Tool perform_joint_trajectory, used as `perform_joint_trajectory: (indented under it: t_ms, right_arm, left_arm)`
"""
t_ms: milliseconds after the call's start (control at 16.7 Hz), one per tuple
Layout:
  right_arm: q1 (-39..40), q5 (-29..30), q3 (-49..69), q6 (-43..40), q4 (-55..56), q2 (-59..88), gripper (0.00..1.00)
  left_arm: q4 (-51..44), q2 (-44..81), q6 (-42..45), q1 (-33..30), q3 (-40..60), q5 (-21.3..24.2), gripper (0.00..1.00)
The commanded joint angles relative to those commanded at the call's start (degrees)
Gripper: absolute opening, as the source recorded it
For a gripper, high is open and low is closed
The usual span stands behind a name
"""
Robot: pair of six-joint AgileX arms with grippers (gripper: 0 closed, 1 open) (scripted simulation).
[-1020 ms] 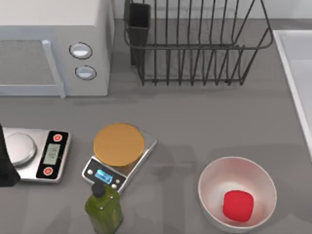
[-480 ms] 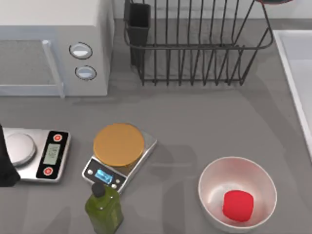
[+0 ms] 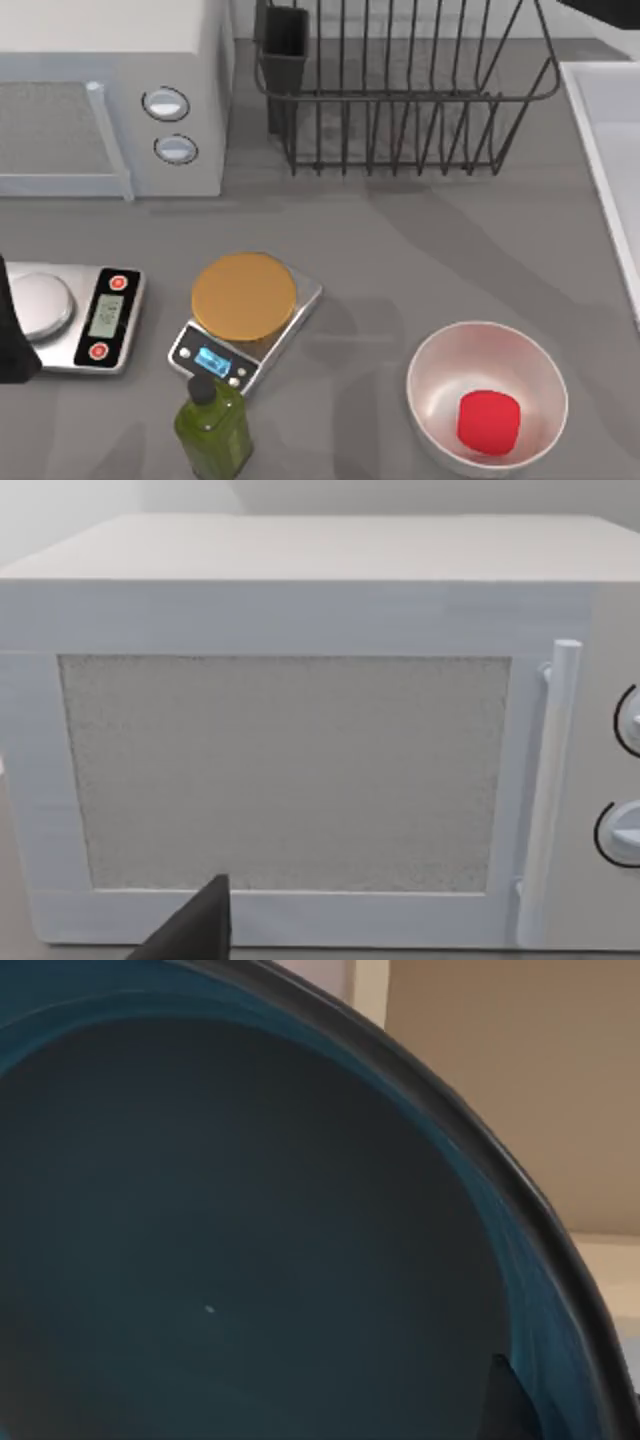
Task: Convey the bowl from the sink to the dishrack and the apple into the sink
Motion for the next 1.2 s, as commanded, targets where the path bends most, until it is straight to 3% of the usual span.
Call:
perform_joint_trajectory:
  t_ms: [600, 1200]
  right_arm:
    - [1.23, 0.7, -1.77, 1.08, 4.81, 1.64, 0.0]
    - [-4.78, -5.19, -14.21, 0.87, 36.33, 16.95, 0.0]
  left_arm:
    - [0.0, 0.0, 0.0, 0.0, 0.0, 0.0, 1.0]
    - [0.0, 0.0, 0.0, 0.0, 0.0, 0.0, 1.0]
